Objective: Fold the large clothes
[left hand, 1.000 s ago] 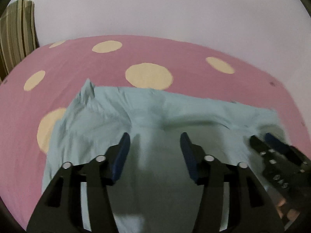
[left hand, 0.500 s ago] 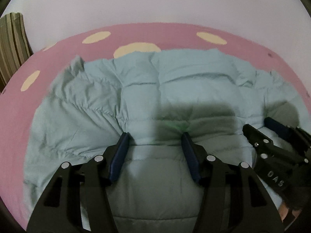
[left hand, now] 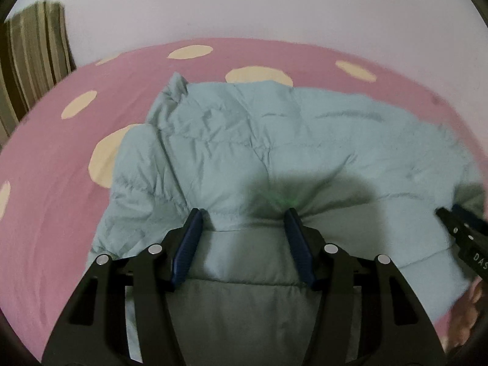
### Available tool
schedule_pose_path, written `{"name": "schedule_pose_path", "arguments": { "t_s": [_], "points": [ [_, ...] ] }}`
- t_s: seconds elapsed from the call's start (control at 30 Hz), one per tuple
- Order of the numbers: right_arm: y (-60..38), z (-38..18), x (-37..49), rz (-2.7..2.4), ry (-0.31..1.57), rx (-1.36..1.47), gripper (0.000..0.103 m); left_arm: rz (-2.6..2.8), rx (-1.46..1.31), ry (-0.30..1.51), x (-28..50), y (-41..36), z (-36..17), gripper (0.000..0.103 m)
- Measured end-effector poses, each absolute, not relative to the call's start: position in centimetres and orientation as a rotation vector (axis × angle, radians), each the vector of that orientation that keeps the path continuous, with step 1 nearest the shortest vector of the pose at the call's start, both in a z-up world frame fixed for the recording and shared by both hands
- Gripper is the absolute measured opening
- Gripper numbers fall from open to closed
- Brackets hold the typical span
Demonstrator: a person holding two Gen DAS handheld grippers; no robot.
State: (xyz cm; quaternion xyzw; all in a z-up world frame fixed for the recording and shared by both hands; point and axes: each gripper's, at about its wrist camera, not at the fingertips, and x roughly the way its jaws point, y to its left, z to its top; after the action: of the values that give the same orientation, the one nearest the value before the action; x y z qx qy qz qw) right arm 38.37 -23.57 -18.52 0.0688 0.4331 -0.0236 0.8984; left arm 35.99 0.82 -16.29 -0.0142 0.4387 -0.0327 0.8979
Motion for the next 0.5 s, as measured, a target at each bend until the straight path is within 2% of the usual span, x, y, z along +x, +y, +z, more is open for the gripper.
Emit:
{"name": "schedule_pose_path", "arguments": {
  "t_s": [0.07, 0.13, 0.2, 0.23, 0.5],
  "points": [
    [-24.7, -16.9, 37.0, -0.047, 0.858, 0.176, 0.057, -0.045, -0.091, 0.883, 35.4, 3.1, -15.2, 0.060],
    [-26.0, -15.5, 35.4, -0.075, 0.815, 0.182, 0.069, -0.014, -0.156, 0.857, 34.5, 5.8, -14.5, 0.070],
    [-28.0, -14.9, 34.4, -0.101, 0.802, 0.205, 0.073, 0.012, -0.200, 0.866, 34.0, 8.1, -14.5, 0.073],
    [-28.7, -15.0, 34.3, -0.107, 0.809, 0.216, 0.073, 0.032, -0.211, 0.877, 34.0, 9.0, -14.7, 0.078],
    [-35.0, -17.9, 34.8, -0.138, 0.910, 0.416, 0.073, -0.007, -0.446, 0.989, 35.2, 14.8, -17.4, 0.080]
  ]
}}
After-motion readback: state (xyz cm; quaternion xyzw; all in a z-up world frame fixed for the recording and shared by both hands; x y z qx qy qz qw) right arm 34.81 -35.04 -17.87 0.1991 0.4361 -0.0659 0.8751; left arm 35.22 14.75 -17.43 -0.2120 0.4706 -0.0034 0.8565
